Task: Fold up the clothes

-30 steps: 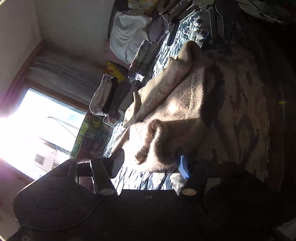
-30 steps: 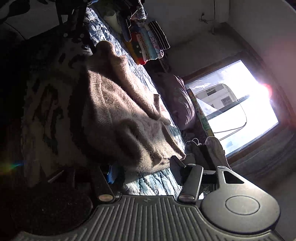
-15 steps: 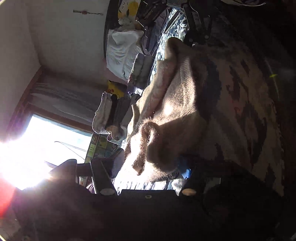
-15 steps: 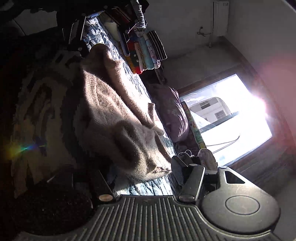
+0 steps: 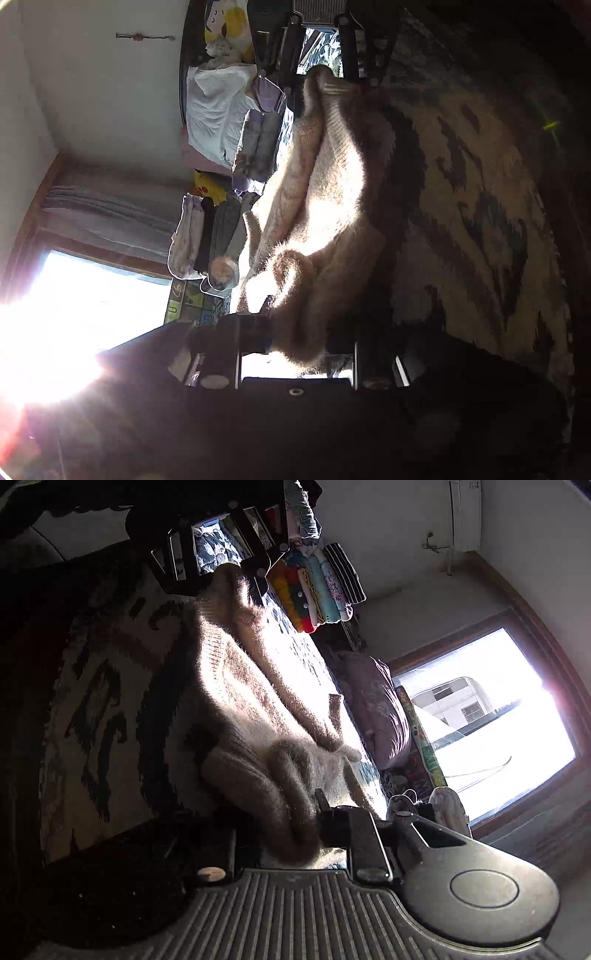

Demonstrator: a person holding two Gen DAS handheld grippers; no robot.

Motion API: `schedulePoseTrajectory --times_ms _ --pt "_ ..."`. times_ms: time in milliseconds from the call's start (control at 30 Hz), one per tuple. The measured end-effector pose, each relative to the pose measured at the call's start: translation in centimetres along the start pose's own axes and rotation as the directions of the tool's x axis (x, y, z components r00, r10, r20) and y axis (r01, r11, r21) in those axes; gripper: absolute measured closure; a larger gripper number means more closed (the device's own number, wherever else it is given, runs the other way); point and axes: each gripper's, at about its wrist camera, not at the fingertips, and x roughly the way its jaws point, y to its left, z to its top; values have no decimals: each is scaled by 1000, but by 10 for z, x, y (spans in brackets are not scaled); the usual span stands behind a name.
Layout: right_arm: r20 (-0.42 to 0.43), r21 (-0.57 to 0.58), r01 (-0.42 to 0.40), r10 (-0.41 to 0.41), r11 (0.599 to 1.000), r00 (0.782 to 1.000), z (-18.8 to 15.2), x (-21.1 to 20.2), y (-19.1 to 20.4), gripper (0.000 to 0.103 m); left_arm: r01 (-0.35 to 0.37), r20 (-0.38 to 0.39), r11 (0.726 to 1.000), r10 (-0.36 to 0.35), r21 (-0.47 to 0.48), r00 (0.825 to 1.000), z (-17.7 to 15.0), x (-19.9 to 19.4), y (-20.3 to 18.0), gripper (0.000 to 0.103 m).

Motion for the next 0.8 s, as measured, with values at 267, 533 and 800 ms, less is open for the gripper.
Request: schedulePoseTrajectory --times_ms 267,533,800 --pt "21 82 -128 126 988 992 17 -72 -11 80 125 53 989 -121 -85 991 28 -58 23 82" --pt "116 457 -151 110 876 987 12 -70 -115 78 268 145 814 -225 -516 963 17 -36 134 76" --pt "248 829 -248 67 502 966 -44 -3 -198 74 337 306 347 -141 -875 941 -45 35 189 71"
